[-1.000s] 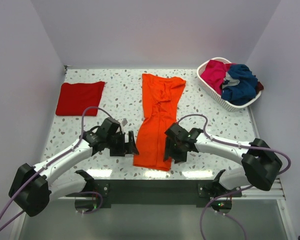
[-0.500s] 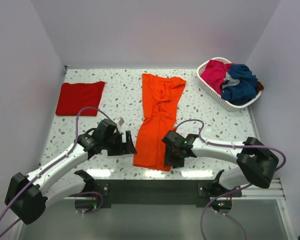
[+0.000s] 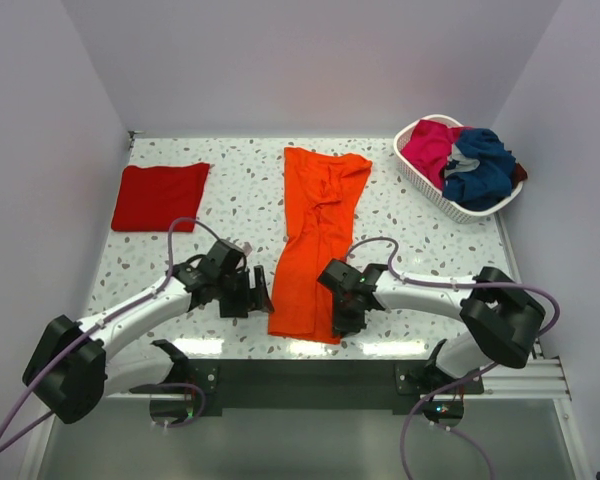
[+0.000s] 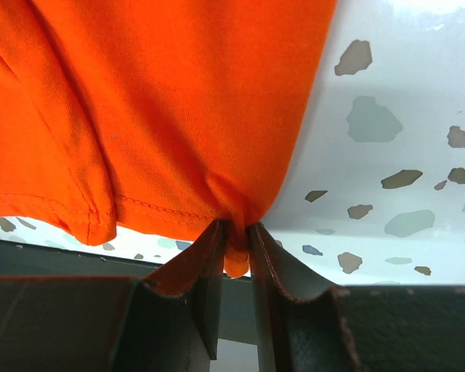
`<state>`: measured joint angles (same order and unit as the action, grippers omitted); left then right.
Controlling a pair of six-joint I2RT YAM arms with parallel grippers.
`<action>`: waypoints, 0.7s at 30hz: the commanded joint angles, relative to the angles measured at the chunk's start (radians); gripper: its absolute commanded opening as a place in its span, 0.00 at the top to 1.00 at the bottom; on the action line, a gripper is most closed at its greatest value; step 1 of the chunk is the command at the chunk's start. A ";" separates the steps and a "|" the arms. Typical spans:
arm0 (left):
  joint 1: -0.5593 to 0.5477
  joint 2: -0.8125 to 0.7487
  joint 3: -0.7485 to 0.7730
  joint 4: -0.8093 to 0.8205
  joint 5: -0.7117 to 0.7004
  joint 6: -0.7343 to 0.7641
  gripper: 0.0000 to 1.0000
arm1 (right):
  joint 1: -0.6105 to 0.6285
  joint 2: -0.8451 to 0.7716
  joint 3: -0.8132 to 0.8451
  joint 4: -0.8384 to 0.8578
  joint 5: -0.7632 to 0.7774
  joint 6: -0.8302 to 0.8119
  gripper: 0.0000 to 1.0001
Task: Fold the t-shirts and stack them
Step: Fold the tshirt
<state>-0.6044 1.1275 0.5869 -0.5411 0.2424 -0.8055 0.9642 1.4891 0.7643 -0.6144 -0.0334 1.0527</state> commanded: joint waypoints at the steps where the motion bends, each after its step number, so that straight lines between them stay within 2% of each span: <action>1: -0.024 0.034 0.024 0.078 -0.011 -0.046 0.22 | 0.011 0.030 0.042 -0.051 0.015 -0.065 0.76; 6: -0.126 0.101 0.019 0.116 -0.011 -0.119 0.23 | 0.010 -0.019 0.047 -0.105 0.015 -0.057 0.75; 14: -0.147 0.124 0.018 0.044 -0.020 -0.098 0.30 | 0.010 -0.059 0.058 -0.140 0.030 0.001 0.72; 21: -0.147 0.078 -0.021 0.039 -0.026 -0.103 0.34 | 0.008 -0.128 -0.016 -0.104 0.029 0.081 0.73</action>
<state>-0.7479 1.2339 0.5804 -0.4988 0.2268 -0.8955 0.9688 1.4189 0.7742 -0.7136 -0.0315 1.0695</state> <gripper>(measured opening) 0.658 0.276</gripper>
